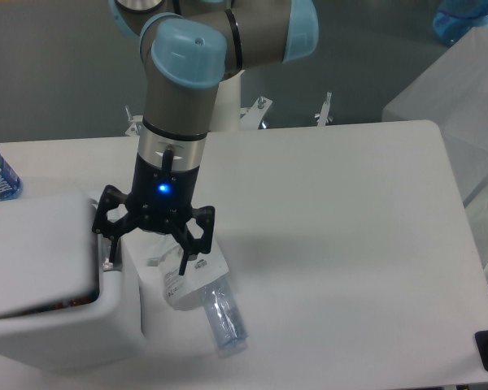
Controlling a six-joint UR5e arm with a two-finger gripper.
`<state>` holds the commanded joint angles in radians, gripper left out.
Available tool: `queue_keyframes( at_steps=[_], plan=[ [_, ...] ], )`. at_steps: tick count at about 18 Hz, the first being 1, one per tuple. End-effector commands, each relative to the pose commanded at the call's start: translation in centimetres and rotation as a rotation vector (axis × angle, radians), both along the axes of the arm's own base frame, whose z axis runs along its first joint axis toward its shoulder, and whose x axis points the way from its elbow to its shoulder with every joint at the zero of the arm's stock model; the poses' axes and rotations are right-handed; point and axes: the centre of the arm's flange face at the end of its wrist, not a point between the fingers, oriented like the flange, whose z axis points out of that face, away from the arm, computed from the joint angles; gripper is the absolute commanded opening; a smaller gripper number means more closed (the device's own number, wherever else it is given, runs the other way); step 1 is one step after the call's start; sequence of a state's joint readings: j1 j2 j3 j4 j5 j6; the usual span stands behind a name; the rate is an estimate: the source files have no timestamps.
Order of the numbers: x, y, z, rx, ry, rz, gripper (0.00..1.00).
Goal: Open the trash can
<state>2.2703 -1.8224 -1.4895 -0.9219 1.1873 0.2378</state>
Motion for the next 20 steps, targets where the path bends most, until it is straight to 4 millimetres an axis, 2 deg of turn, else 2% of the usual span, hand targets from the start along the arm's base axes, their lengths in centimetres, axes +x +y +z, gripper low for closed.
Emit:
queue_keyframes(
  at_steps=[4, 8, 12, 14, 17, 20],
  plan=[
    [0.0, 0.0, 0.3, 0.005, 0.004, 0.000, 1.00],
    [-0.7, 0.3, 4.3, 0.070, 0.061, 0.004, 1.00],
    [-4.4, -1.6, 6.5, 0.097, 0.100, 0.056, 1.00],
    [-5.5, -1.9, 7.5, 0.096, 0.130, 0.080, 1.00],
    [-7.7, -3.5, 6.5, -0.042, 0.265, 0.143, 1.00],
    [-8.4, -4.0, 5.7, -0.120, 0.328, 0.101, 1.00]
  ],
)
